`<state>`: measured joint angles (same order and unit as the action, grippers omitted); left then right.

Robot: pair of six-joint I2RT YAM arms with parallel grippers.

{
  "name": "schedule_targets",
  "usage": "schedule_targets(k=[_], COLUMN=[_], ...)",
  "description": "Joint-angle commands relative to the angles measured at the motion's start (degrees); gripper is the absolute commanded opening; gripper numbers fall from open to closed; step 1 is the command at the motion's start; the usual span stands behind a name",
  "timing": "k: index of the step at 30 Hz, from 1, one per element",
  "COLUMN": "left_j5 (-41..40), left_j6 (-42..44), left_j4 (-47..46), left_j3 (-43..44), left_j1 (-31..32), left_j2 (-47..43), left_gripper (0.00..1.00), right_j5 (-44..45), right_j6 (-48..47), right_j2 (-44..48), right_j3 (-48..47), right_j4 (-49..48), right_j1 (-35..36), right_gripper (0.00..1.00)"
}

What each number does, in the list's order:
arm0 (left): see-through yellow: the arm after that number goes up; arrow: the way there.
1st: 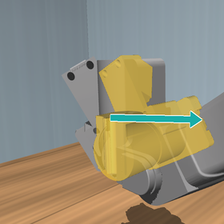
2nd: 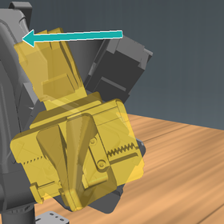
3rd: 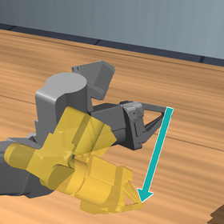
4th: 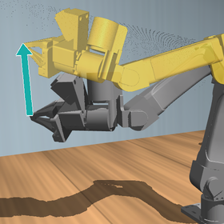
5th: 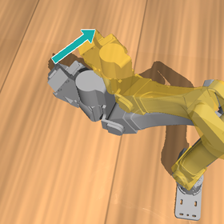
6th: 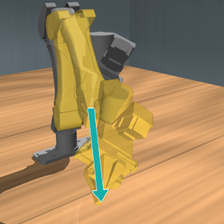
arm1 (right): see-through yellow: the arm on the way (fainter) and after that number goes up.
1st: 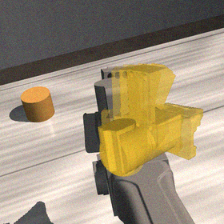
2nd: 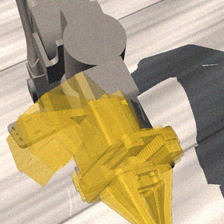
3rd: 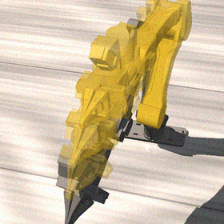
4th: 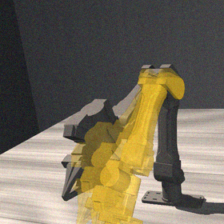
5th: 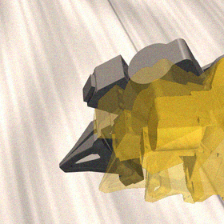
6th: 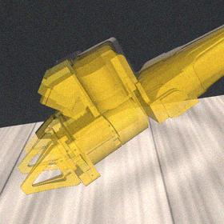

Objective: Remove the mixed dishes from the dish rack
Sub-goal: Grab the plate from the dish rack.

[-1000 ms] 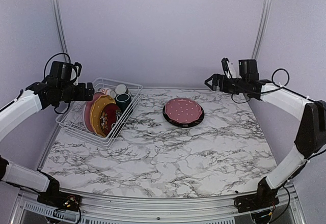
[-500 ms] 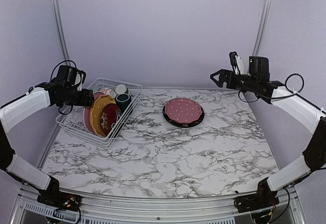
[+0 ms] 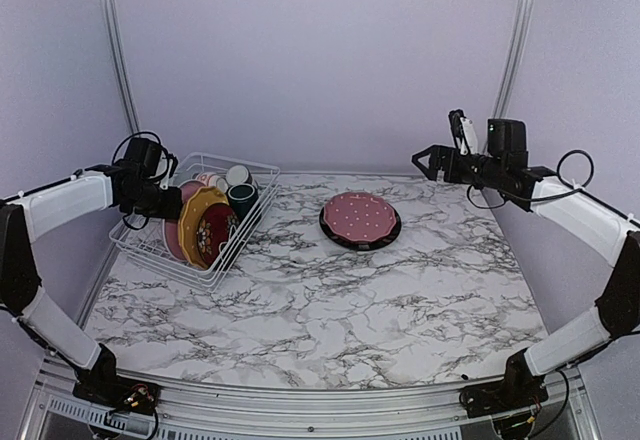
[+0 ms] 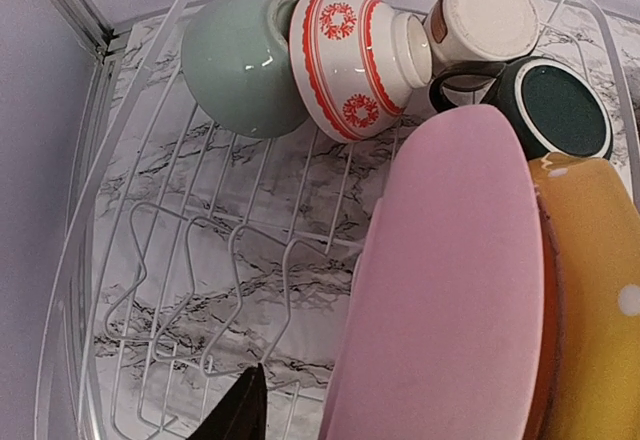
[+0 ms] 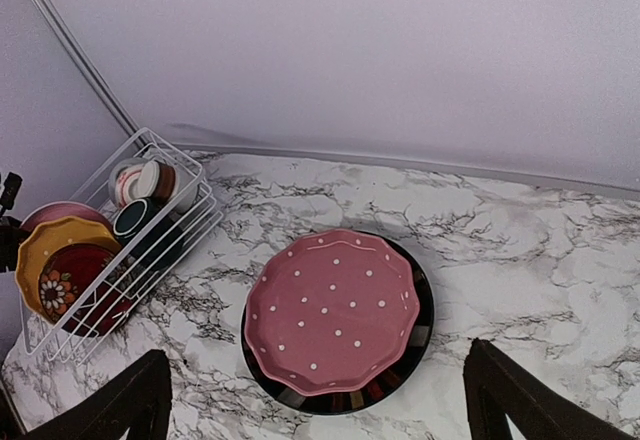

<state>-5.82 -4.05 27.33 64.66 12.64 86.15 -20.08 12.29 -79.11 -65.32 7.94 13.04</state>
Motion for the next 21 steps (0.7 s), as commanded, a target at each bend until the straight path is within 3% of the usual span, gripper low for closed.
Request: schedule_targets(k=[1, 12, 21], left_j5=[2.0, 0.2, -0.7], left_j6=[0.9, 1.1, 0.9], left_j4=[0.5, 0.7, 2.9], left_j3=[1.1, 1.8, 3.6], left_j1=[-0.1, 0.0, 0.1], left_j2=[2.2, 0.1, -3.1], left_gripper=[0.42, 0.13, 0.08], right_j5=[-1.0, -4.9, -7.6], right_j6=[-0.5, 0.2, 1.1], right_j2=[2.1, 2.0, 2.2], right_j3=[-0.2, 0.9, 2.4], right_j4=[-2.2, -4.7, -7.4], right_j1=[-0.1, -0.1, 0.0], right_gripper=[0.98, 0.98, 0.98])
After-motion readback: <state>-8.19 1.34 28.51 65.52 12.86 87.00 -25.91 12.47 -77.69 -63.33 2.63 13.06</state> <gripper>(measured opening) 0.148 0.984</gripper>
